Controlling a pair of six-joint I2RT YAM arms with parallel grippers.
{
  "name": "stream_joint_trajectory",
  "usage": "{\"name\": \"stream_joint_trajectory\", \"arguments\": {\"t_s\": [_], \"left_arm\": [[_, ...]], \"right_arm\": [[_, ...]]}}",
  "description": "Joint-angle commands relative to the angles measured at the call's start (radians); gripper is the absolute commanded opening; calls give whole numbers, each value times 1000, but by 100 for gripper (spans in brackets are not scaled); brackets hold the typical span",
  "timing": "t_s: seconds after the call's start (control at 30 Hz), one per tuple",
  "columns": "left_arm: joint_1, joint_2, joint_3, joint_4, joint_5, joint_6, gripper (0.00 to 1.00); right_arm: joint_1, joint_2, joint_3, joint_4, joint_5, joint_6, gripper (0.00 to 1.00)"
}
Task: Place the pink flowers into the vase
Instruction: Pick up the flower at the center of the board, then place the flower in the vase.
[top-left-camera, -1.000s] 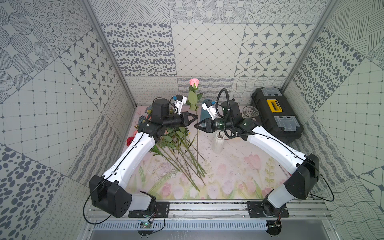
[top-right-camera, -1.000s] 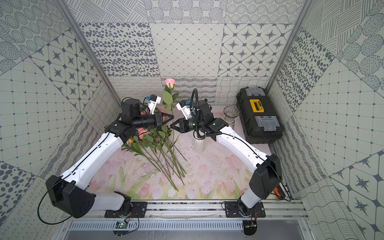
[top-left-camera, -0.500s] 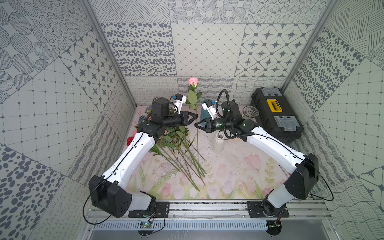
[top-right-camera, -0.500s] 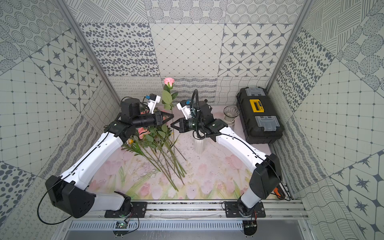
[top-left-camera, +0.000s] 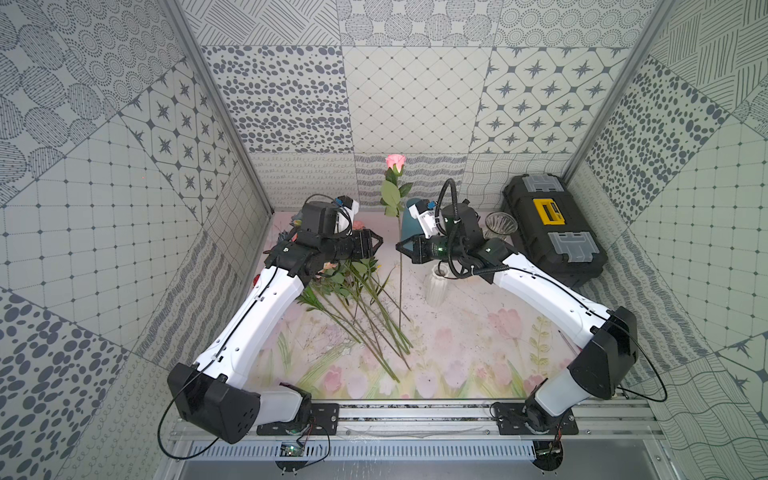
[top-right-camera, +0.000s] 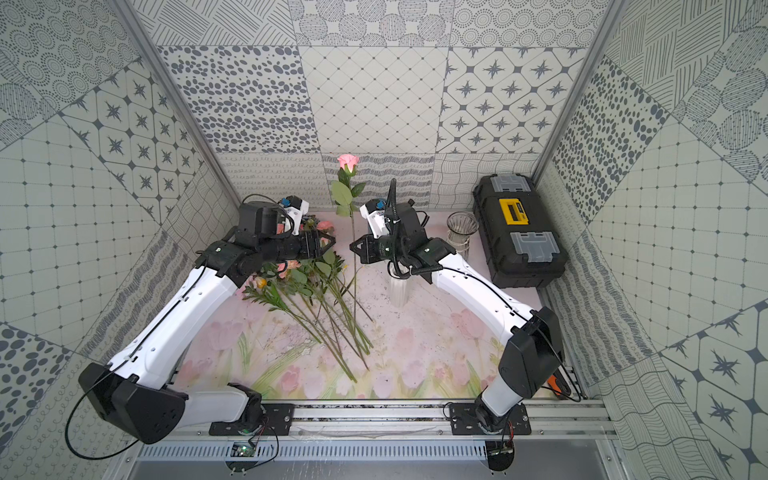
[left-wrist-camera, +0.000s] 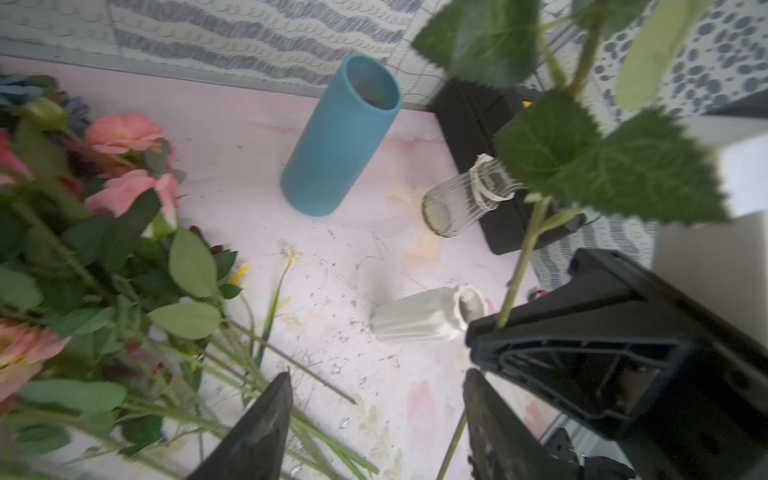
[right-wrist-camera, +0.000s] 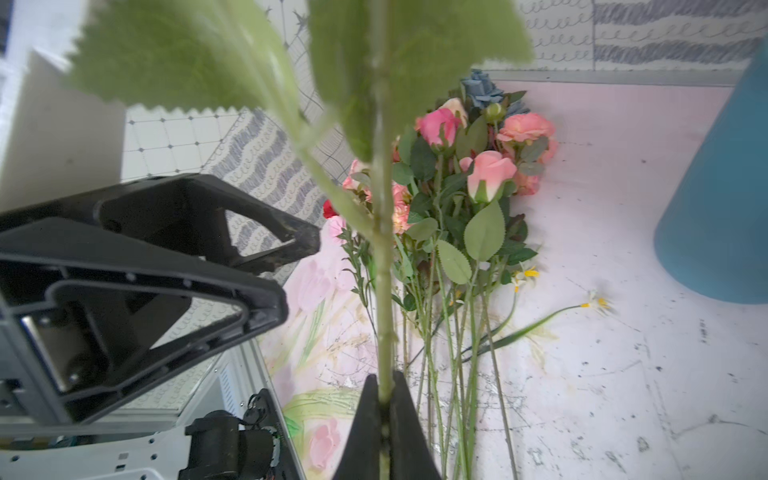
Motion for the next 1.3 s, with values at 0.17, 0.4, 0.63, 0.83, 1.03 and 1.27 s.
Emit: {"name": "stream_joint_trajectory", "arguments": {"t_s": [0.17, 0.4, 0.63, 0.83, 1.03, 1.27], "left_arm": [[50, -47, -88, -201, -366, 93, 65], [105, -53, -110, -198, -354, 82, 63], [105, -78, -117, -206, -418, 79, 62], [106, -96, -121, -208, -450, 79, 61], [106, -104, -122, -211, -479, 78, 60], [105, -110, -125, -206, -474, 80, 60]], "right_arm": [[4, 24, 128, -5, 235, -102, 0], [2, 61, 196, 101, 383, -119, 0], [-6, 112, 310, 166, 520, -182, 0], [-28, 162, 419, 204, 606, -241, 0], [-62, 203, 498, 264, 675, -298, 0], [-120, 261, 606, 302, 673, -312, 0]]}}
